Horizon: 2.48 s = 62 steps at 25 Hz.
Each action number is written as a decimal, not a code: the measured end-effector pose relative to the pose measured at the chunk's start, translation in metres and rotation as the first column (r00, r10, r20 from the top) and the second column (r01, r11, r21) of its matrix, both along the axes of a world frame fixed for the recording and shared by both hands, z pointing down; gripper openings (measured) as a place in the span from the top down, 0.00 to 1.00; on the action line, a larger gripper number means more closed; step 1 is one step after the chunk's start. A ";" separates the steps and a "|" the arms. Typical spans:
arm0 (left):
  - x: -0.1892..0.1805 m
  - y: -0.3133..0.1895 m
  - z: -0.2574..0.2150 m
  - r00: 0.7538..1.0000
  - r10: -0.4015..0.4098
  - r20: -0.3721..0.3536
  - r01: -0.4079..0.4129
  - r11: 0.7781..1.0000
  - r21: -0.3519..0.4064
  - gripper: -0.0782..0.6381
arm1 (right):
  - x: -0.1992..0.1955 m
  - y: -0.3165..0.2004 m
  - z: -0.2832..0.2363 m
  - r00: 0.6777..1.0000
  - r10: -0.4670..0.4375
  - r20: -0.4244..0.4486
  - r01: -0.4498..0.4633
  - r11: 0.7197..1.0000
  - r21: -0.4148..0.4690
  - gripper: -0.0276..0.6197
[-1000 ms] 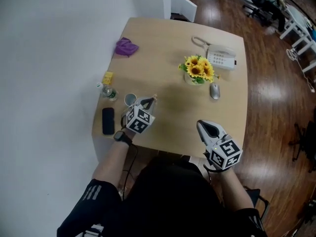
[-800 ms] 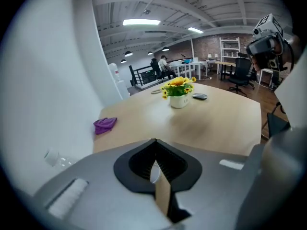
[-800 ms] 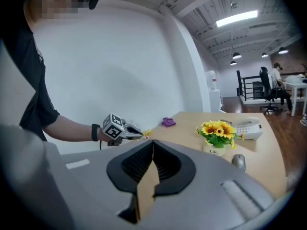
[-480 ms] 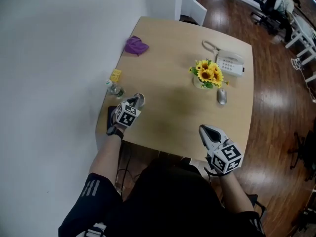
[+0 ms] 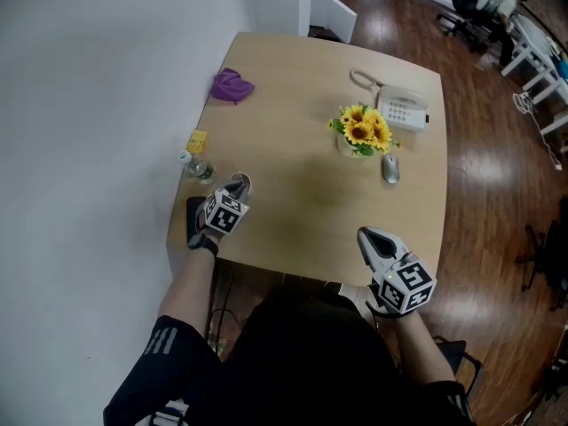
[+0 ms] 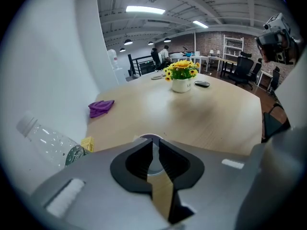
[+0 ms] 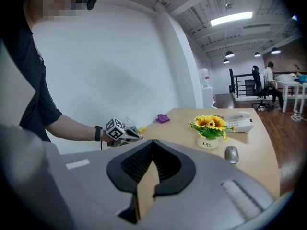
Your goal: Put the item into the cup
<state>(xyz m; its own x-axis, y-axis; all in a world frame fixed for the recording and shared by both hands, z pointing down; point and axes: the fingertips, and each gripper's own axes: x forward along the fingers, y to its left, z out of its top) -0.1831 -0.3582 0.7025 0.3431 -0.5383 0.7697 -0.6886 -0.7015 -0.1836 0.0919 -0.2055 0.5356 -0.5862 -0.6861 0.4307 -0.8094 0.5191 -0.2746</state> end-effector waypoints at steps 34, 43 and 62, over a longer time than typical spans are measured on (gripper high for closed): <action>0.003 0.014 0.044 0.997 0.068 0.036 -0.059 0.975 -0.214 0.61 | -0.013 0.026 -0.002 1.000 0.019 -0.021 -0.019 1.000 -0.003 0.94; 0.016 0.022 -0.021 0.994 0.068 -0.090 -0.075 0.994 -0.082 0.61 | -0.011 0.023 -0.009 0.999 0.041 -0.017 -0.041 0.999 0.018 0.94; 0.103 0.222 -0.135 0.856 0.321 -0.406 -0.294 0.947 0.130 0.62 | -0.019 0.106 -0.040 0.997 0.073 0.002 -0.073 0.993 0.093 0.94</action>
